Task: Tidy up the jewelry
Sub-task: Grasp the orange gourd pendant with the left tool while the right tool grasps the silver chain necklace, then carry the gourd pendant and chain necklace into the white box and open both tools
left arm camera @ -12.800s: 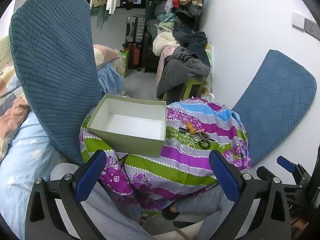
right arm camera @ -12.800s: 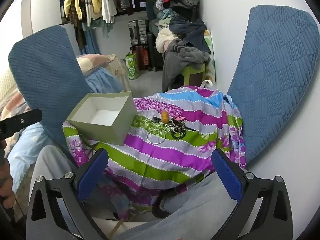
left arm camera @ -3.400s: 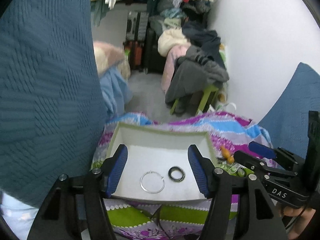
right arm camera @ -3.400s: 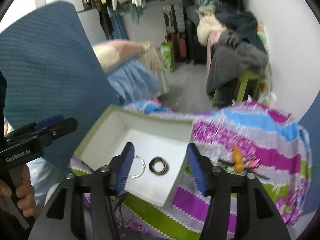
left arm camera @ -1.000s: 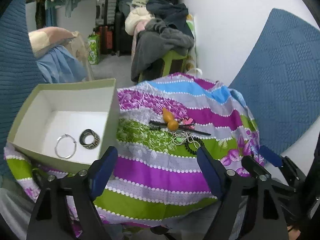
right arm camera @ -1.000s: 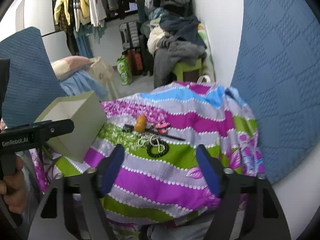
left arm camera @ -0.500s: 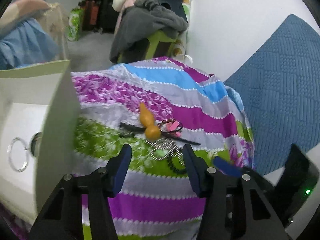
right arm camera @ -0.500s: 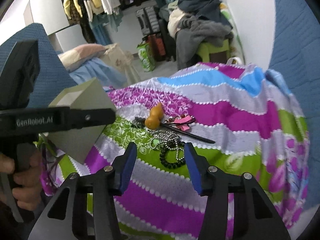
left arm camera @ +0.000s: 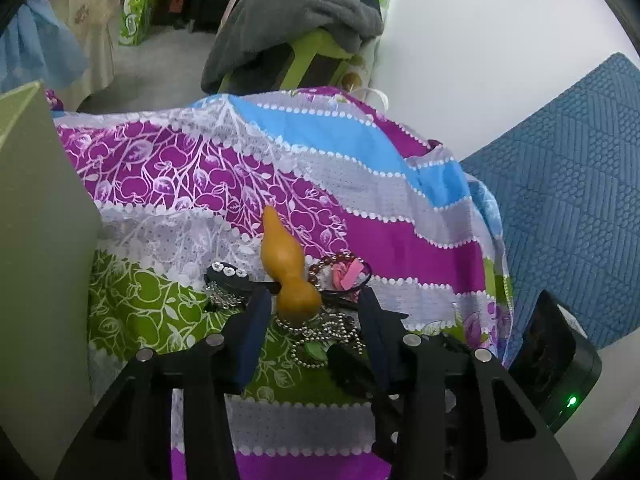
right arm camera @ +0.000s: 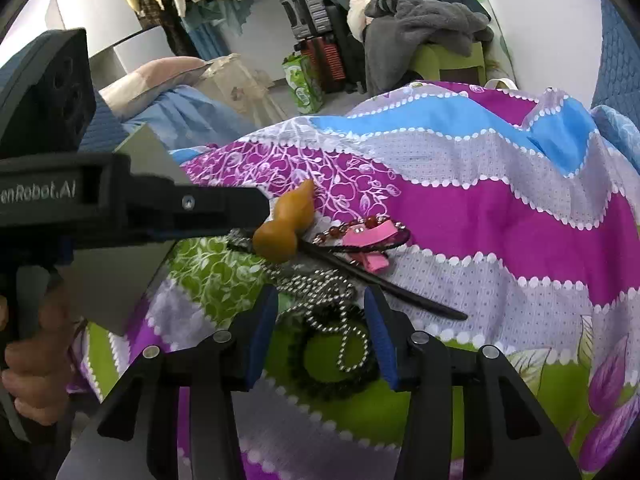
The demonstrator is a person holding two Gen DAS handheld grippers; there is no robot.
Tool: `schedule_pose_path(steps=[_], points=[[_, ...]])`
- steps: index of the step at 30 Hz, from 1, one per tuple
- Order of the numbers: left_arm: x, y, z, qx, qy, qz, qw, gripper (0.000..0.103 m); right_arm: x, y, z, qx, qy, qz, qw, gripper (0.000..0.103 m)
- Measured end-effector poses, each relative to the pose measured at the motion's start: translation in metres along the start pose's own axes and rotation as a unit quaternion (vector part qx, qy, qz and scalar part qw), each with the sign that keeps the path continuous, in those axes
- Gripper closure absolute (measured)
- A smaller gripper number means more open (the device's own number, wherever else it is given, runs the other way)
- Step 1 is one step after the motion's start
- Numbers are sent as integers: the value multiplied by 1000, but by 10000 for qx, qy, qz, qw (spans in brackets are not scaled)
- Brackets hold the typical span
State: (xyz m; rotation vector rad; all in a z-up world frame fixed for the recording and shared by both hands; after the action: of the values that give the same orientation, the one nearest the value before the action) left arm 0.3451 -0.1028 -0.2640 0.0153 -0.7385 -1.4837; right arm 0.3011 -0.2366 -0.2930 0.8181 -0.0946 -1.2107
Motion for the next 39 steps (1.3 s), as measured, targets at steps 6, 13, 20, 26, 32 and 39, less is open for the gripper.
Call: schedule_pose_path(steps=[6, 13, 20, 26, 32, 39], points=[[-12, -1, -11, -85, -47, 82, 9999, 58, -1, 1, -10, -81, -5, 75, 9999, 68], [-4, -1, -22, -104, -34, -130, 9999, 56, -8, -1, -5, -92, 22, 194, 9998, 93], [-5, 0, -28, -4, -70, -93, 9999, 59, -7, 0, -1, -61, -49, 171, 9998, 98], [-4, -2, -36, 9, -28, -47, 10000, 76, -11, 0, 6, -38, -110, 192, 9997, 98], [-3, -1, -20, 141, 48, -114, 9998, 76, -12, 2, 17, 64, -230, 140, 9996, 98], [2, -5, 17, 331, 114, -237, 9991, 76, -22, 6, 35, 303, -372, 205, 9986, 98]])
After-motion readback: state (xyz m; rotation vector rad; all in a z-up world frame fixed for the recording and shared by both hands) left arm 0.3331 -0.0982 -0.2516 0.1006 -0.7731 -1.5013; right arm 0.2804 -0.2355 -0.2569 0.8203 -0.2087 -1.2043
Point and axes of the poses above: each gripper's, at about its wrist camera, not at the fingertips, and z roughly against the way its jaws point, x to its right, y to its top, the point moved 2 cm from there along -z, roughly the way its jaws point, and after that the axes turned 5 degrees about -z, right-handed, at the moved point
